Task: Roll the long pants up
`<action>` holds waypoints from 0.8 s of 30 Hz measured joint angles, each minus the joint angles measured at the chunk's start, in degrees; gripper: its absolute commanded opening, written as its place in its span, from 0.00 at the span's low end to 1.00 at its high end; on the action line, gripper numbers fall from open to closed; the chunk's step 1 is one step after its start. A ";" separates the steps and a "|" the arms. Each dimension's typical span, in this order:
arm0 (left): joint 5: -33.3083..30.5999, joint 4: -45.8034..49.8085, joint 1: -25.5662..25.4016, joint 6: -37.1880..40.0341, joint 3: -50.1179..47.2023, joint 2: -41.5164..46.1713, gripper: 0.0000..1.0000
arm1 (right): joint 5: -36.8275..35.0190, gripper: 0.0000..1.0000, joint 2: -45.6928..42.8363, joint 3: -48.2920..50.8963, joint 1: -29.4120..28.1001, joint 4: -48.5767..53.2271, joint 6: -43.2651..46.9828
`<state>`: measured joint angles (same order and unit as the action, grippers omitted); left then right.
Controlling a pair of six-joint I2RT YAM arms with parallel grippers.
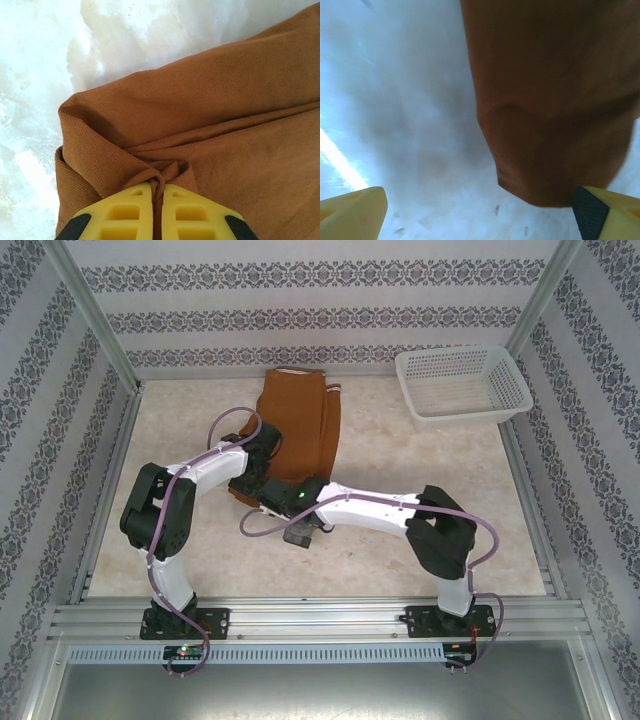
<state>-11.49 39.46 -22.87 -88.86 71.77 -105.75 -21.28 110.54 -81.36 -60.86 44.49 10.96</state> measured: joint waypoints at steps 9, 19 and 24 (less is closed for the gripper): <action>0.63 -0.04 0.13 0.17 -0.02 0.04 0.00 | -9.38 0.58 5.14 0.55 1.95 -9.86 8.85; 1.42 -2.80 0.79 1.38 -3.41 4.11 1.00 | 1.90 0.00 9.75 -6.67 9.01 -7.34 11.43; 1.57 -2.54 1.03 2.38 -4.33 9.79 1.00 | 11.34 0.00 9.99 -12.11 11.80 -1.46 8.90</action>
<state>-9.91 36.93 -21.85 -86.48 67.44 -95.96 -9.93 120.53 -93.47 -49.06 43.03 19.86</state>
